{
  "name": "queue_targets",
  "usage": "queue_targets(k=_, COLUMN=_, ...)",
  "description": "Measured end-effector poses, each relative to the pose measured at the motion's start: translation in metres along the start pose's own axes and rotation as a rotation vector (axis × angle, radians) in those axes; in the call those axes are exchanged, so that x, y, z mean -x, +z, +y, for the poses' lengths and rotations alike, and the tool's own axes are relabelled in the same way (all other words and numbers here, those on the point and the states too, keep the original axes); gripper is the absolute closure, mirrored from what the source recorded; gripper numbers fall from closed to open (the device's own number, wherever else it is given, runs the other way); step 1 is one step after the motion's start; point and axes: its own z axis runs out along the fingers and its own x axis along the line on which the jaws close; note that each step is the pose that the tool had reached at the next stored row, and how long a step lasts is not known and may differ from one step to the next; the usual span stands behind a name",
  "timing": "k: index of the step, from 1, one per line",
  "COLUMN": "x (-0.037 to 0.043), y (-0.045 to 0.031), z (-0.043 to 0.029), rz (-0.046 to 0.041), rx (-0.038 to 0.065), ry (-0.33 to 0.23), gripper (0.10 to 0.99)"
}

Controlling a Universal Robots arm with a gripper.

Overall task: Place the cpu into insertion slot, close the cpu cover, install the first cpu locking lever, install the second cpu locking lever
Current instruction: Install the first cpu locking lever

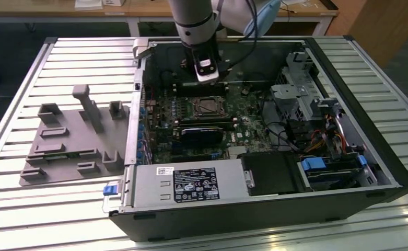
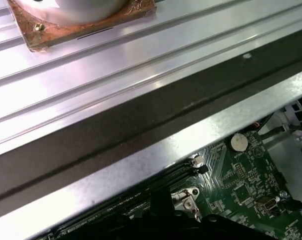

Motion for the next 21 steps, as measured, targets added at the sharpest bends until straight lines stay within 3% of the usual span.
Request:
queue_targets(k=3, x=0.0014, y=0.0007, z=0.0007, rz=-0.0028, rx=-0.017, ry=-0.003, gripper=0.984)
queue_targets(k=8, x=0.0041, y=0.0016, z=0.0017, rz=0.0003, rx=-0.06, ry=-0.01, gripper=0.984)
queue_targets(k=13, x=0.0083, y=0.0025, z=0.0005, rz=0.0318, rx=-0.094, ry=-0.01, gripper=0.984)
queue_targets(k=16, x=0.0118, y=0.0025, z=-0.0031, rz=0.044, rx=-0.104, ry=-0.009, gripper=0.984)
queue_targets(k=21, x=0.0175, y=0.002, z=-0.0107, rz=0.051, rx=-0.114, ry=-0.009, gripper=0.984)
